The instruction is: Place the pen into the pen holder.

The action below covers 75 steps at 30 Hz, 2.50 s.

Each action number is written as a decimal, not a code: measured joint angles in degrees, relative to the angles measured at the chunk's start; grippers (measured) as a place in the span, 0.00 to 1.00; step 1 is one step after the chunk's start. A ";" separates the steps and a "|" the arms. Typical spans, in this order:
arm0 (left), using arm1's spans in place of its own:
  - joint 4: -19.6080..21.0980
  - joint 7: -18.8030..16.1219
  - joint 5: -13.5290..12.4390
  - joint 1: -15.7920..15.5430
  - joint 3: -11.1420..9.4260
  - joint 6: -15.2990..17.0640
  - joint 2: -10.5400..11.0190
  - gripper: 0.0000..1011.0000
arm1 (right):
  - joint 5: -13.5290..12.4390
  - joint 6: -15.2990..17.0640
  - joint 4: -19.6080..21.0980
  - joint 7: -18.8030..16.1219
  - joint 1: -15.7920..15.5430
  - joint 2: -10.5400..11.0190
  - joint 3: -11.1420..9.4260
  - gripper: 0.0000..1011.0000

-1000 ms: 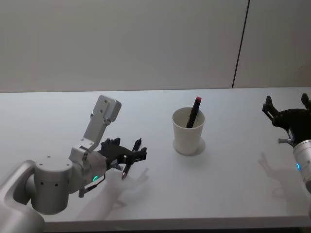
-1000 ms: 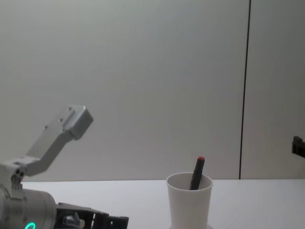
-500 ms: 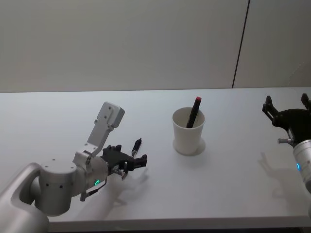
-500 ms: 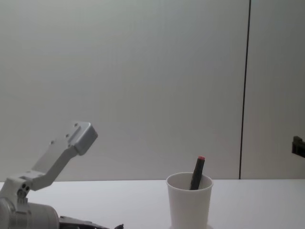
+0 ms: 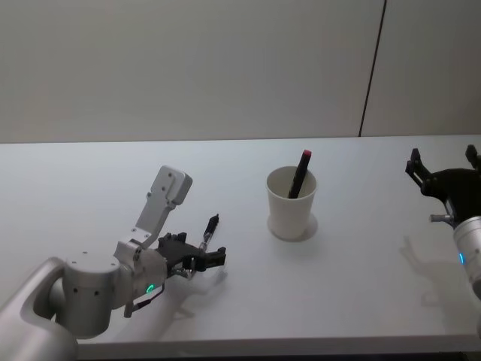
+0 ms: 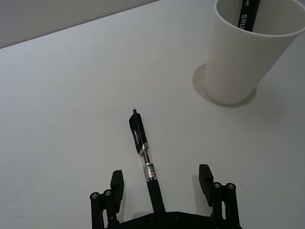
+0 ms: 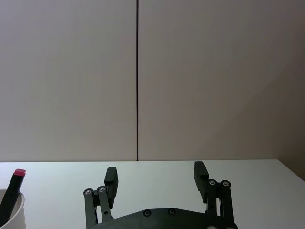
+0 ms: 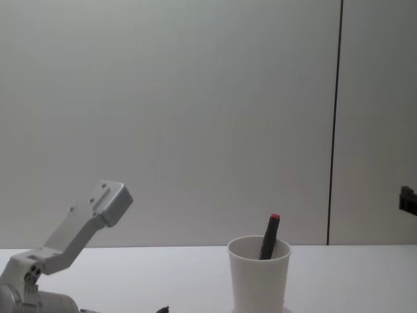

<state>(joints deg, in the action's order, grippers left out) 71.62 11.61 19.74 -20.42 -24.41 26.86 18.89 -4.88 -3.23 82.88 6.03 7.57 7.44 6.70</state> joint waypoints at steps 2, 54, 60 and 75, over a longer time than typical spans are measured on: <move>-0.34 0.04 -0.01 -0.02 0.00 -0.04 -0.04 0.99 | 0.00 0.00 0.00 0.00 0.00 0.00 0.00 0.99; -4.46 -0.02 -1.77 -0.88 0.17 0.11 -1.10 0.13 | 0.00 0.00 0.00 0.00 0.00 0.00 0.00 0.99; -2.81 -0.88 -1.95 -0.06 0.24 -0.27 -0.63 0.13 | 0.00 0.00 0.00 0.00 0.00 0.00 0.00 0.99; 5.57 -5.28 -2.07 3.30 1.48 -5.68 1.78 0.13 | -0.01 0.00 0.00 0.00 0.00 0.00 0.00 0.99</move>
<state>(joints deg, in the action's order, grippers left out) 77.19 6.33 17.67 -17.12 -22.92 21.18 20.66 -4.89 -3.22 82.87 6.03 7.57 7.44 6.70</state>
